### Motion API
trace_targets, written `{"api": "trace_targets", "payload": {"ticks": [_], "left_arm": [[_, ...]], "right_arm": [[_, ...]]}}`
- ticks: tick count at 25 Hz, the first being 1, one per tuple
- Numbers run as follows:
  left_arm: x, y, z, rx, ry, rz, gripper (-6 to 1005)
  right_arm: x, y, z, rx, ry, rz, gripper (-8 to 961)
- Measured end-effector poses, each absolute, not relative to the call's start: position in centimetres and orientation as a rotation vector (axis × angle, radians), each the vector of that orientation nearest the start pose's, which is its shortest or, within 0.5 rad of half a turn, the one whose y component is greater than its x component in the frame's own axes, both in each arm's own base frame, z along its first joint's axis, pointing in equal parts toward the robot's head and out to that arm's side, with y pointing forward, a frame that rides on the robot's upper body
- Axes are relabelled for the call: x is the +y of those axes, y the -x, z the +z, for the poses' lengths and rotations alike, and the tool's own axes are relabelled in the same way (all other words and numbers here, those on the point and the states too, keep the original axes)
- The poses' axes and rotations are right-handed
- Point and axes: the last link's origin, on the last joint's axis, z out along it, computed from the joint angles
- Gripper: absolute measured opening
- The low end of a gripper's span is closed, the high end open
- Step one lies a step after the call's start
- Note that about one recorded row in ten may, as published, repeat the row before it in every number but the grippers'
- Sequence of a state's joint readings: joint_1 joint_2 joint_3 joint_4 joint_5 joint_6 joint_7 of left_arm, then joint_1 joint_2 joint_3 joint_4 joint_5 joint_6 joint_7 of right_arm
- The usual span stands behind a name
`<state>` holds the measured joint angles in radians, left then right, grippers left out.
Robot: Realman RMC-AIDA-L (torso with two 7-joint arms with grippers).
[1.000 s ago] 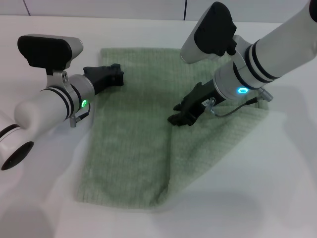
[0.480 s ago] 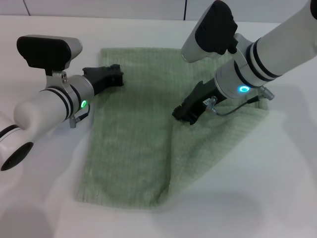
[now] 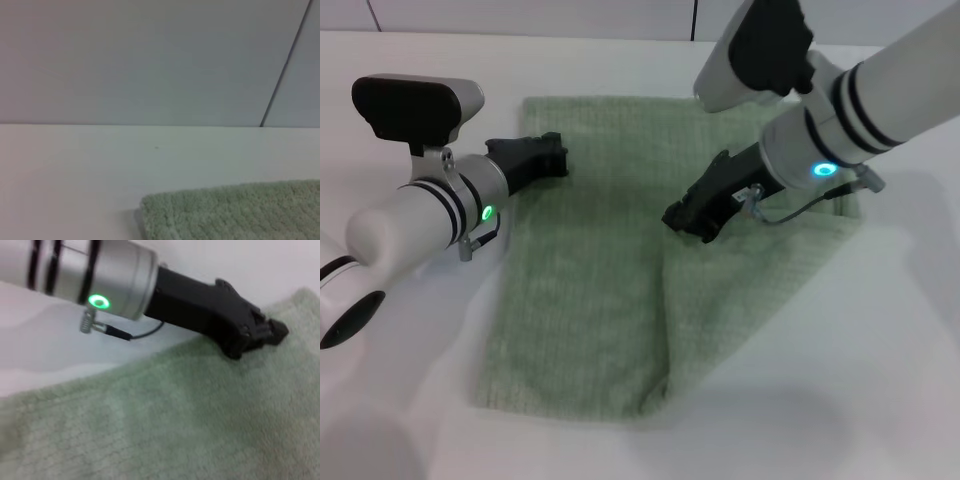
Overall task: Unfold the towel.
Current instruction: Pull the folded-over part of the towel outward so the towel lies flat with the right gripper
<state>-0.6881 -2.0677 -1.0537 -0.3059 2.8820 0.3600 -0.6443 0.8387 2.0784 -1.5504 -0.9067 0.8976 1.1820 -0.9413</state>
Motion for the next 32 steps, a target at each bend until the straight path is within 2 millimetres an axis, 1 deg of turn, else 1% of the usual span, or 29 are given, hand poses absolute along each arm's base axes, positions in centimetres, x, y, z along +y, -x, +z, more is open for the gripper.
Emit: {"api": "trace_targets", "payload": {"ticks": [1,2,3,4,7,11,13,14,19,21,22,23,27,28,29,30,31,32], "left_arm": [[40.5,27.7,-8.7,-0.993,1.971,-0.401,-1],[40.5,27.7,-8.7,-0.993,1.971,-0.401,-1],[40.4,27.7,-8.7,-0.996,1.970,-0.404,-1],[40.4,27.7,-8.7,-0.996,1.970,-0.404,-1],[40.4,27.7,-8.7,-0.996,1.970,-0.404,-1],[40.4,27.6,-8.7,-0.993,1.974,-0.409,-1],[40.4,27.3,-8.7,-0.990,1.977,-0.418,-1],[40.4,27.3,-8.7,-0.990,1.977,-0.418,-1],[40.5,27.3,-8.6,-0.987,1.974,-0.421,-1],[40.6,27.3,-8.6,-0.984,1.974,-0.420,-1],[40.6,27.3,-8.6,-0.984,1.974,-0.420,-1],[40.6,27.3,-8.6,-0.984,1.975,-0.420,-1],[40.6,27.4,-8.5,-0.983,1.974,-0.417,-1],[40.6,27.4,-8.5,-0.982,1.974,-0.418,-1],[40.6,27.4,-8.5,-0.982,1.974,-0.418,-1],[40.6,27.3,-8.5,-0.981,1.975,-0.419,-1],[40.6,27.3,-8.5,-0.981,1.975,-0.419,-1],[40.6,27.3,-8.5,-0.982,1.975,-0.419,-1]], "right_arm": [[38.5,-13.2,-8.3,0.460,2.907,-0.256,18],[38.1,-12.9,-7.9,0.435,2.914,-0.254,18],[37.3,-12.4,-7.1,0.389,2.934,-0.250,18],[37.3,-12.4,-7.1,0.389,2.934,-0.250,18],[36.0,-11.2,-5.4,0.308,2.961,-0.223,19],[34.6,-10.3,-3.3,0.267,2.980,-0.230,19],[33.6,-10.0,-2.2,0.259,2.996,-0.290,20],[33.6,-10.0,-2.2,0.259,2.996,-0.290,20],[32.6,-10.0,-1.0,0.291,2.980,-0.402,21],[32.4,-10.1,-0.2,0.333,2.921,-0.491,21],[32.4,-10.1,-0.2,0.333,2.921,-0.491,21],[32.4,-10.4,0.1,0.367,2.869,-0.542,21],[32.1,-10.6,0.0,0.420,2.836,-0.601,22],[31.5,-11.1,-0.8,0.459,2.844,-0.663,22],[31.5,-11.1,-0.8,0.459,2.844,-0.663,22],[31.0,-11.7,-1.9,0.506,2.854,-0.743,23],[31.0,-11.7,-1.9,0.506,2.854,-0.743,23],[30.7,-12.0,-2.4,0.529,2.855,-0.781,23]]}}
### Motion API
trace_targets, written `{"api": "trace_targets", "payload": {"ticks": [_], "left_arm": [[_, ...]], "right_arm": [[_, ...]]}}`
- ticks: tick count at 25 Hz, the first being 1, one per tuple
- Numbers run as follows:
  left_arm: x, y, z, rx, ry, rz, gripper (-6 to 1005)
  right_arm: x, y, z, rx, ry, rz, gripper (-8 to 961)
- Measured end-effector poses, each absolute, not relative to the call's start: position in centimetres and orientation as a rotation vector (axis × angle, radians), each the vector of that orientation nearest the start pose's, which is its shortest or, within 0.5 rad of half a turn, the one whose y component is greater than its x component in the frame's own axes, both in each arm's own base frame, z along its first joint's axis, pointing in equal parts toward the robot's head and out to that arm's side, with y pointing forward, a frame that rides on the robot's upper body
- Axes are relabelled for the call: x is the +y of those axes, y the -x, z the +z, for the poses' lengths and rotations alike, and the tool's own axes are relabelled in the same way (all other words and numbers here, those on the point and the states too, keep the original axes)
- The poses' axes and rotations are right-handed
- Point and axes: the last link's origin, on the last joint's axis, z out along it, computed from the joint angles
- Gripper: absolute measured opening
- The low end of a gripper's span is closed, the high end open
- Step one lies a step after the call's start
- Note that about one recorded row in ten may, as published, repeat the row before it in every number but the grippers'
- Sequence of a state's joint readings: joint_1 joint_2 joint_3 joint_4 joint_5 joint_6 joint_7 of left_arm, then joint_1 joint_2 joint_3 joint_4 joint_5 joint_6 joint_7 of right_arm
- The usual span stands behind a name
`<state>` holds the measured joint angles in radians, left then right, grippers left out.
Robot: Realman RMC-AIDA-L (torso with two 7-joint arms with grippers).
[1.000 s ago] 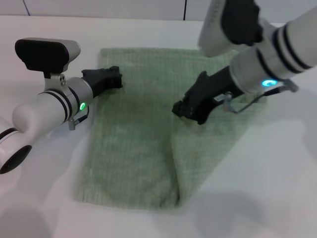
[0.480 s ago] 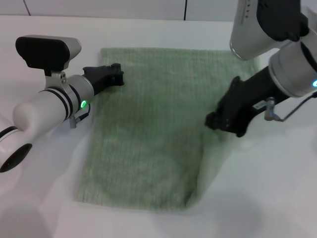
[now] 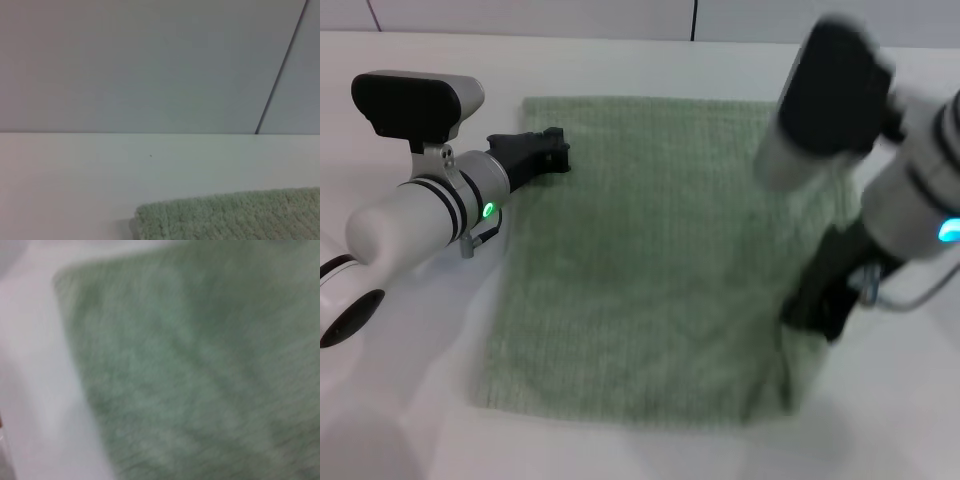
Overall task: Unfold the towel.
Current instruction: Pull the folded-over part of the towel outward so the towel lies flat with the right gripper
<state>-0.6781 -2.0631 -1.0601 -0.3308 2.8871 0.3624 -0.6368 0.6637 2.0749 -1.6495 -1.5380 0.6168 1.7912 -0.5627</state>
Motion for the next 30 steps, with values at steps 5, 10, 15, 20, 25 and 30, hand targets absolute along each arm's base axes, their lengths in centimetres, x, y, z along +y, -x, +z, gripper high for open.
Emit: {"api": "trace_targets", "payload": {"ticks": [5,10,15,20,25,30], "left_arm": [[40.6,27.3,-8.5,-0.980,1.976,-0.419,-1],[40.7,27.1,-8.6,-0.974,1.979,-0.422,-1],[40.7,27.0,-8.5,-0.971,1.980,-0.427,-1],[40.8,26.9,-8.5,-0.968,1.980,-0.437,-2],[40.8,26.9,-8.5,-0.966,1.980,-0.442,-2],[40.8,26.9,-8.3,-0.967,1.974,-0.453,-2]], "right_arm": [[29.3,-13.5,-4.3,0.616,2.857,-0.945,23],[29.0,-14.2,-4.6,0.661,2.832,-0.999,22],[28.8,-14.6,-5.0,0.689,2.811,-1.054,45],[28.8,-15.2,-5.0,0.702,2.745,-1.133,112],[29.5,-12.0,-3.5,0.551,2.761,-0.919,111],[29.6,-9.5,-2.8,0.392,2.781,-0.772,204]]}}
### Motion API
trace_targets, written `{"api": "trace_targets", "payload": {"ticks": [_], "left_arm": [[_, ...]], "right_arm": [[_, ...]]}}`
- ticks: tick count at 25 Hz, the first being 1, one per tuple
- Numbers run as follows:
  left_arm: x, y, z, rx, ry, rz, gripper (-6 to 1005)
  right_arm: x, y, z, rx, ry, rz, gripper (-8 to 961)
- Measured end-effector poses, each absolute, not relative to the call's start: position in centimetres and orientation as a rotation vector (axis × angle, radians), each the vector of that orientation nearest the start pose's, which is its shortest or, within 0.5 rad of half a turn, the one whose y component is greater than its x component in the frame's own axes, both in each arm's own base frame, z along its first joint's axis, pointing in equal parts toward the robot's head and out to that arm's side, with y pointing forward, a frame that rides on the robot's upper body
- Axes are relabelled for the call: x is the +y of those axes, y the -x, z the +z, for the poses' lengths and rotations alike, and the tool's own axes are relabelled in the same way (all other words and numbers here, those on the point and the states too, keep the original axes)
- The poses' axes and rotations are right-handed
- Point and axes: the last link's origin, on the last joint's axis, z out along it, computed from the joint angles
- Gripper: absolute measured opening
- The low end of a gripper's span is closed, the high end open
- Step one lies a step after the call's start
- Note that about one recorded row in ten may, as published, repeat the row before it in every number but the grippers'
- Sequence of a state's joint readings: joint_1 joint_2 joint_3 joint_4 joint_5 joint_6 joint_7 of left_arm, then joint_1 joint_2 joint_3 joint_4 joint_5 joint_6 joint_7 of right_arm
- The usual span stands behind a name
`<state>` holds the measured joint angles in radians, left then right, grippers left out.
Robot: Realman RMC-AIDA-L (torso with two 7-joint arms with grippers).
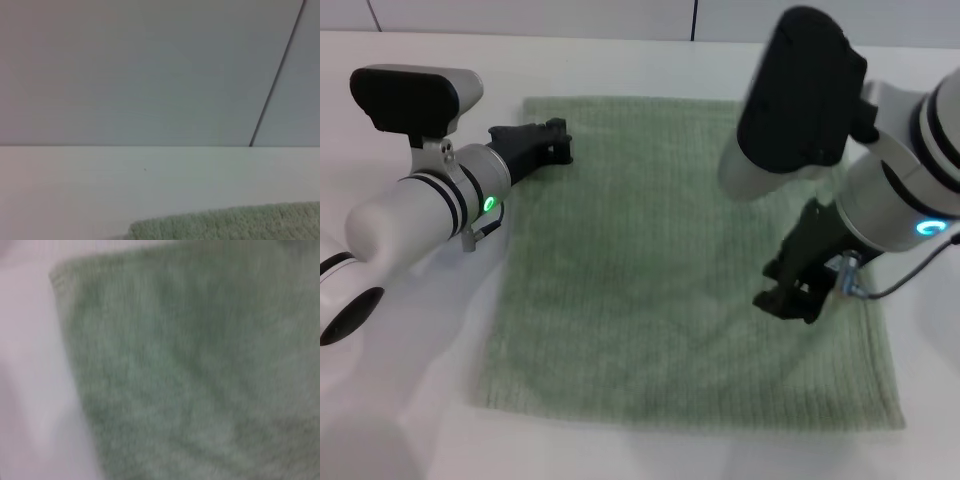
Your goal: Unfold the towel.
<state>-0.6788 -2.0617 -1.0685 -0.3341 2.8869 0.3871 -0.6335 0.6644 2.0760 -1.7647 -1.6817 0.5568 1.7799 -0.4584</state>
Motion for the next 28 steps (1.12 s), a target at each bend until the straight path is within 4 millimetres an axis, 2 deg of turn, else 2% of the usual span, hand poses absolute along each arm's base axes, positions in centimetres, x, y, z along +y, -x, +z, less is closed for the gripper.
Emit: {"api": "trace_targets", "payload": {"ticks": [5,6,7,8,9,10,11,12,15,16,18,21,22,24,26,27,28], "left_arm": [[40.8,27.1,-8.2,-0.972,1.966,-0.457,-2],[40.8,27.1,-8.2,-0.972,1.965,-0.459,-2],[40.8,27.1,-8.2,-0.972,1.965,-0.459,-2],[40.8,27.1,-8.1,-0.972,1.964,-0.461,-2],[40.8,27.1,-8.1,-0.973,1.962,-0.463,-2],[40.8,27.1,-8.1,-0.973,1.962,-0.463,-2],[40.8,27.1,-7.9,-0.970,1.957,-0.478,-2],[40.8,27.1,-7.9,-0.967,1.956,-0.486,-2],[40.7,26.9,-7.7,-0.949,1.957,-0.524,-2],[40.5,26.8,-7.1,-0.894,1.947,-0.587,-2],[40.2,26.9,-6.7,-0.866,1.936,-0.614,-2],[38.5,26.9,-4.8,-0.707,1.870,-0.790,-2],[38.5,26.9,-4.8,-0.707,1.870,-0.790,-2],[37.5,26.8,-3.6,-0.647,1.823,-0.886,-2],[36.5,27.3,-2.2,-0.605,1.761,-0.967,-2],[36.5,27.3,-2.2,-0.605,1.761,-0.967,-2],[36.3,27.4,-1.9,-0.598,1.749,-0.979,-2]], "right_arm": [[31.3,-9.1,-2.2,0.317,2.662,-0.662,238],[33.0,-9.0,-1.4,0.265,2.531,-0.533,245],[33.0,-9.0,-1.4,0.265,2.531,-0.533,252],[34.7,-9.0,-0.6,0.214,2.402,-0.390,259],[35.4,-9.0,-0.2,0.191,2.347,-0.309,265],[35.4,-9.0,-0.2,0.191,2.347,-0.309,272],[36.2,-9.1,0.2,0.159,2.265,-0.141,279],[36.2,-9.1,0.2,0.159,2.265,-0.141,279],[37.0,-9.5,0.5,0.116,2.150,0.074,278],[37.4,-10.1,0.0,0.087,2.083,0.197,278],[37.4,-10.3,-0.3,0.072,2.054,0.250,278],[37.0,-11.8,-1.7,-0.020,1.919,0.485,278],[37.0,-11.8,-1.7,-0.020,1.919,0.485,278],[36.5,-12.6,-2.1,-0.050,1.849,0.616,278],[36.0,-13.6,-1.8,-0.035,1.778,0.798,278],[36.0,-13.6,-1.8,-0.035,1.778,0.798,278],[36.4,-14.1,-1.3,0.012,1.762,0.880,278]]}}
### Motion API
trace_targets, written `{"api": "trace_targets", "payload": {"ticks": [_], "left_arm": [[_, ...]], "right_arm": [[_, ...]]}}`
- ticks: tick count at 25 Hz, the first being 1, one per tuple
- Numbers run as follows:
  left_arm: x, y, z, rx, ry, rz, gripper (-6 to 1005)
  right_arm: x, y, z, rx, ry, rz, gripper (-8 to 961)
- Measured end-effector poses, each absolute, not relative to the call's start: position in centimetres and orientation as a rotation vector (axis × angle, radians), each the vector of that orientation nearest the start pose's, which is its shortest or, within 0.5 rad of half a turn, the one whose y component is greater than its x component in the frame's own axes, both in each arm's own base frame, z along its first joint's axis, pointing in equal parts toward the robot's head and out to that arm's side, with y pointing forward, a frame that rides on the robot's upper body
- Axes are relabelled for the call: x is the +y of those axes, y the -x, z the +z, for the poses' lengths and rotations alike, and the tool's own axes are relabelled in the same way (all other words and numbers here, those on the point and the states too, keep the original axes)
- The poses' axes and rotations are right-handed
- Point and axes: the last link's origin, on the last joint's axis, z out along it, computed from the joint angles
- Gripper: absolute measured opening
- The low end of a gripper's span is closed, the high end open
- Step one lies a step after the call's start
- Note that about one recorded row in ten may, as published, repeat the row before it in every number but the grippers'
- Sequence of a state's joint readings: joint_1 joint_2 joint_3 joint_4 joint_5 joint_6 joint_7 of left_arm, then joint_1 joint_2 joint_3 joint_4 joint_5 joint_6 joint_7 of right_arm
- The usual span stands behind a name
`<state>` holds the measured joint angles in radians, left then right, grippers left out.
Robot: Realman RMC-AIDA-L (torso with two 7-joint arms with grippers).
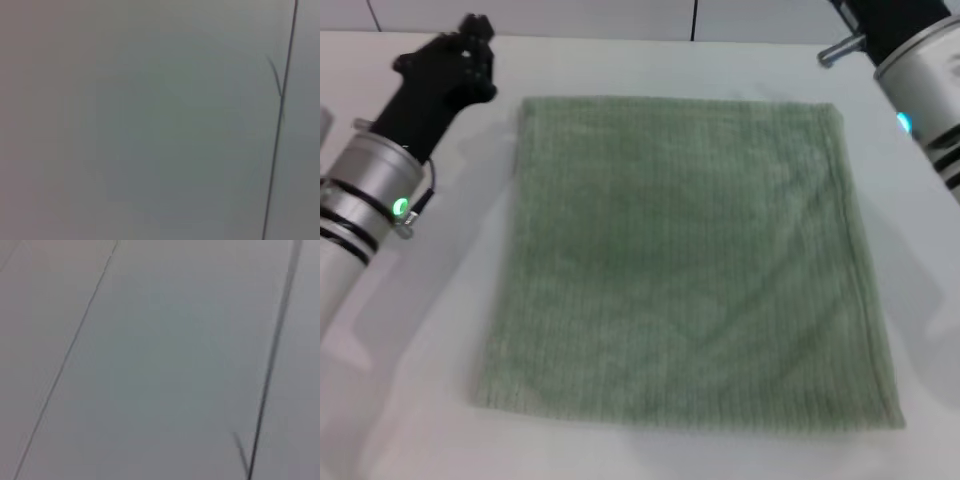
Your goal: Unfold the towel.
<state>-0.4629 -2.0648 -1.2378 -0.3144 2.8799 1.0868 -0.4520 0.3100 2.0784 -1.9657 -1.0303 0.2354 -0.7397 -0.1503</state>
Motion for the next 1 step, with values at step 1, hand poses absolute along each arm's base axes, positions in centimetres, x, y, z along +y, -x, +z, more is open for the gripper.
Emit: {"api": "trace_targets", "payload": {"ticks": [1], "left_arm": [[36.17,27.54,-1.60,-0.594,1.737,-0.986,-2]], "right_arm": [[36.44,-14.12,-1.30,0.012,1.762,0.880,278]]}}
